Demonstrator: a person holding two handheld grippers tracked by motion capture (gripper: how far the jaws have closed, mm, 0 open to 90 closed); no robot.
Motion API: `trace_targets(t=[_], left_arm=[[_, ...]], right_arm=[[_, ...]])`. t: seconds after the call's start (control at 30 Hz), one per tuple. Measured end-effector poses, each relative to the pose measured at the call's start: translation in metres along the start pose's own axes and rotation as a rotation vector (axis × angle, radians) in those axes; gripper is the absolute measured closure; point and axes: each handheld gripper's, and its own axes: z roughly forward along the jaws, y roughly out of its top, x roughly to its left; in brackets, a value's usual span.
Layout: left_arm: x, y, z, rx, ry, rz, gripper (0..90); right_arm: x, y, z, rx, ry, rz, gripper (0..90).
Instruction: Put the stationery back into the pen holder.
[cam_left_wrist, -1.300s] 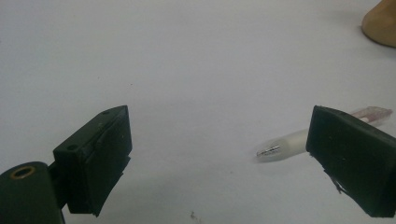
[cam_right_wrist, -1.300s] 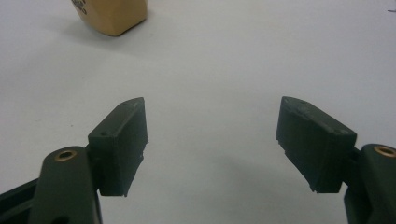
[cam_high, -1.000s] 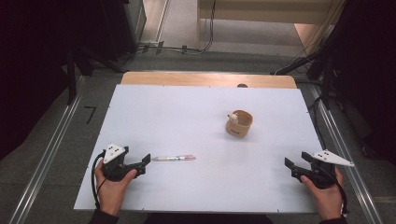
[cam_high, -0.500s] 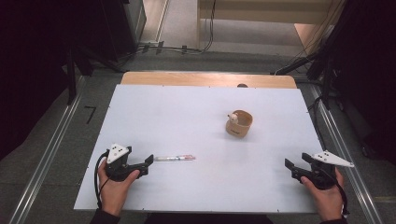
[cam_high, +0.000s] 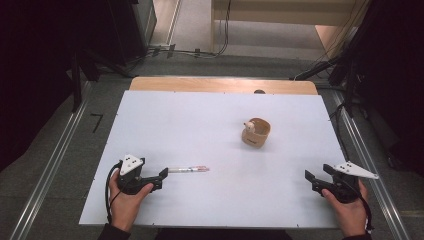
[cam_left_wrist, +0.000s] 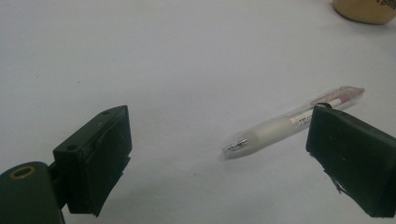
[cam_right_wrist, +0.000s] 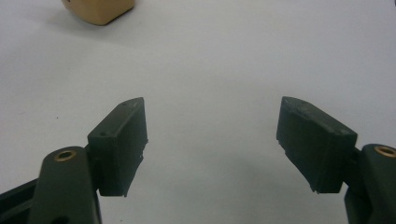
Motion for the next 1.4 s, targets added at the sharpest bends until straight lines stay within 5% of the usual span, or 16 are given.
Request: trace_targets(t=[1.4], left_arm=[[-0.011, 0.0, 0.017, 0.051, -0.042, 0.064, 15.3]], right_arm=[[0.0, 0.0, 0.001, 0.005, -0.004, -0.004, 23.2]])
